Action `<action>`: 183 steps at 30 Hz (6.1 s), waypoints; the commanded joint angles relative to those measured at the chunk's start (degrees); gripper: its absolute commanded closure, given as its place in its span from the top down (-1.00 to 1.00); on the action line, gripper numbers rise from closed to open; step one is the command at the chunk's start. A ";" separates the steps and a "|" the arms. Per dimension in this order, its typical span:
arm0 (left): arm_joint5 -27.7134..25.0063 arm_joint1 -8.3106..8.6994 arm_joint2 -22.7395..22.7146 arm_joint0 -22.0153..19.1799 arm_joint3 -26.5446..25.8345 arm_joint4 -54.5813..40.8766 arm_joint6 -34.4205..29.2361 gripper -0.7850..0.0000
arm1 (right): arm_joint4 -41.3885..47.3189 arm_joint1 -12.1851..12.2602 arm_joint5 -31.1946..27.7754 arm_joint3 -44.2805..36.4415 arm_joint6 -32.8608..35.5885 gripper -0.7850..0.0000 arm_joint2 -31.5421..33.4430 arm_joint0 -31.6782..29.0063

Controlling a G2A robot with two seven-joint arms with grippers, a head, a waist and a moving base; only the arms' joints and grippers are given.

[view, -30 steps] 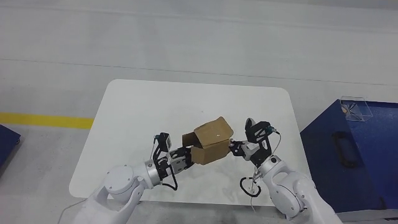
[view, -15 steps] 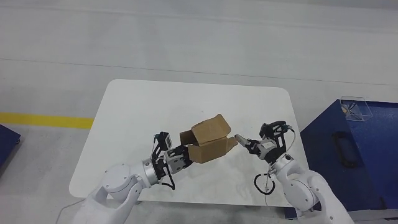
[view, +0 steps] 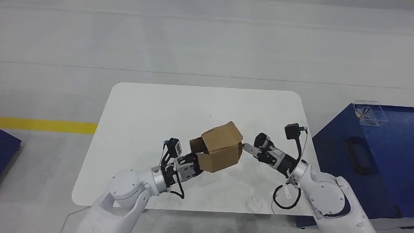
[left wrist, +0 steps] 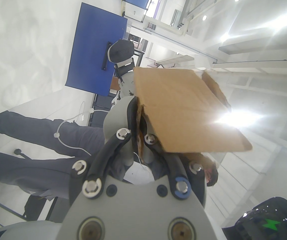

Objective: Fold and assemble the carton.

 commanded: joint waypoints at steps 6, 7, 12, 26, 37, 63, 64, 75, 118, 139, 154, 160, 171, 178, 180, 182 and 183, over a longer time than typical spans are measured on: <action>-0.06 0.01 0.10 0.15 -0.27 0.53 -0.31 -1.00 | -0.38 -0.09 0.66 0.12 -0.43 1.00 -1.21 1.11; -0.06 0.02 0.09 0.18 -0.30 0.54 -0.32 -1.00 | -0.47 -0.10 0.70 0.16 -0.38 1.00 -1.42 1.30; 0.00 0.02 0.11 0.32 -0.42 0.71 -0.35 -1.00 | -1.93 -0.16 1.14 -0.03 -0.13 1.00 -2.77 2.09; -0.20 0.07 -0.29 1.09 -0.99 0.46 -0.46 -1.00 | -4.39 -0.28 2.27 0.37 -1.18 1.00 -4.69 2.80; 0.14 0.07 -0.38 1.27 -1.13 -0.60 -1.41 -1.00 | -4.51 -0.31 2.14 0.01 -3.18 1.00 -4.75 2.57; 1.38 -0.28 0.15 -0.73 1.18 -4.14 -3.13 -1.00 | -1.03 -0.04 0.68 0.93 -1.05 1.00 -4.06 2.22; 1.33 -0.35 0.36 -0.89 1.27 -4.24 -3.04 -1.00 | -1.01 -0.07 0.64 1.08 -0.95 1.00 -4.42 2.46; 0.29 -0.73 1.51 -1.94 1.88 -4.36 -2.57 -1.00 | 1.91 0.57 -1.90 4.65 -5.93 1.00 4.13 4.30; -12.25 -21.10 26.31 -16.89 11.05 -61.65 118.55 1.00 | 6.71 0.55 -1.52 6.41 -9.40 1.00 7.15 3.69; 34.63 -6.68 2.51 9.94 -18.88 -12.23 73.18 1.00 | -15.55 0.21 5.28 -1.58 -10.05 1.00 -0.83 0.00; 45.02 -4.03 2.33 4.22 -13.58 -0.76 50.48 1.00 | -35.93 0.55 6.87 -4.65 -6.19 1.00 -5.47 -1.43; 47.07 -0.40 12.36 3.38 -12.67 19.63 40.07 1.00 | -41.30 0.17 11.26 -4.08 -2.43 1.00 -9.30 -1.09; 47.07 2.65 15.70 0.61 -10.41 29.82 28.49 1.00 | -43.44 -1.19 15.76 1.64 0.31 1.00 -16.72 2.72; 47.07 1.28 16.55 -0.30 -9.74 26.63 32.70 1.00 | -47.00 -2.14 19.60 5.38 -2.69 1.00 -19.76 5.73; 47.07 0.82 16.99 -0.71 -8.63 26.21 34.69 1.00 | -47.00 -2.42 19.94 6.71 -2.90 1.00 -20.58 6.34; 47.07 0.26 17.73 -1.48 -7.44 25.35 36.01 1.00 | -47.16 -2.71 19.80 8.23 -2.59 1.00 -21.58 7.42; 47.07 -0.04 18.18 -1.90 -6.69 24.85 36.57 1.00 | -47.20 -2.87 19.84 8.89 -2.70 1.00 -22.04 7.90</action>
